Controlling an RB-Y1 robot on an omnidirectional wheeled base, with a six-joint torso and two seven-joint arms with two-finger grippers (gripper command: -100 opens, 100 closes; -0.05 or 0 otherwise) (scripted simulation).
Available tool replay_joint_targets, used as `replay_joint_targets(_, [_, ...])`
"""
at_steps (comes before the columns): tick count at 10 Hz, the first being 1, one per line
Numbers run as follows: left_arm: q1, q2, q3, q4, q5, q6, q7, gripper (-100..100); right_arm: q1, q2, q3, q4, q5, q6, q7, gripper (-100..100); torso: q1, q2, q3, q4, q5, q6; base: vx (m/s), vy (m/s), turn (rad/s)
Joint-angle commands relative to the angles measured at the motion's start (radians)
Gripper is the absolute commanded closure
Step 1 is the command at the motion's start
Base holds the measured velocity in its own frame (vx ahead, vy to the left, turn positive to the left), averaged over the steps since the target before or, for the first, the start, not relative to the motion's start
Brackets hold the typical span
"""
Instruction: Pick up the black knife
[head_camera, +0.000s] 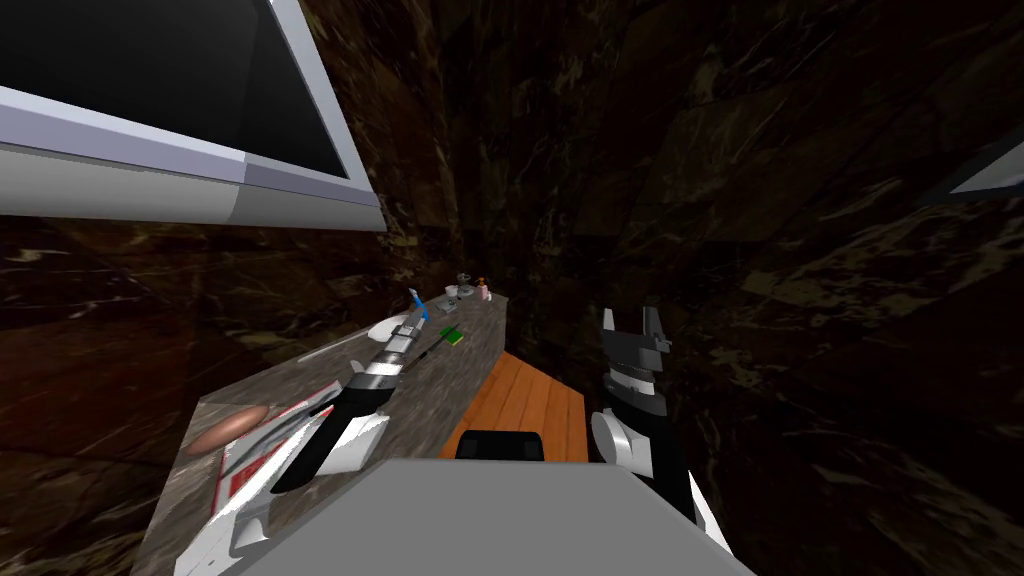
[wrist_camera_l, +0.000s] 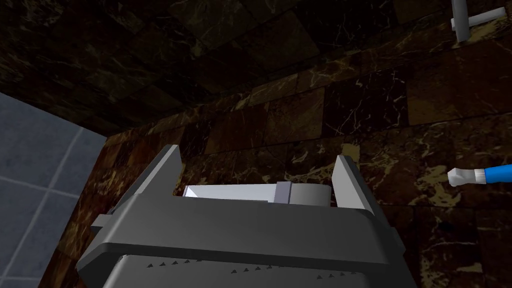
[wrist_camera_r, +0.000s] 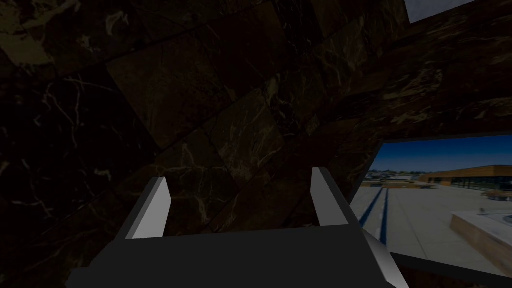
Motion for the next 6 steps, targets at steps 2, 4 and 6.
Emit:
replay_joint_targets(2, [0.020,0.071,0.005,0.014,-0.006,0.028,0.002,-100,0.000,0.000,0.000,0.000,0.000,0.000,0.000,0,-0.001,0.000,0.000,0.000,0.000,0.000,-0.014,0.014,-0.100])
replay_joint_targets(4, [0.031,0.119,0.011,0.027,-0.010,0.042,0.005,-100,0.000,0.000,0.000,0.000,0.000,0.000,0.000,0,0.000,0.000,0.000,0.000,0.000,0.000,-0.015,0.022,-0.138])
replay_joint_targets(6, [0.055,0.188,0.023,0.053,-0.016,0.072,0.011,-100,0.000,0.000,0.000,0.000,0.000,0.000,0.000,0,-0.001,0.000,0.000,0.000,0.000,0.000,-0.017,0.020,-0.189])
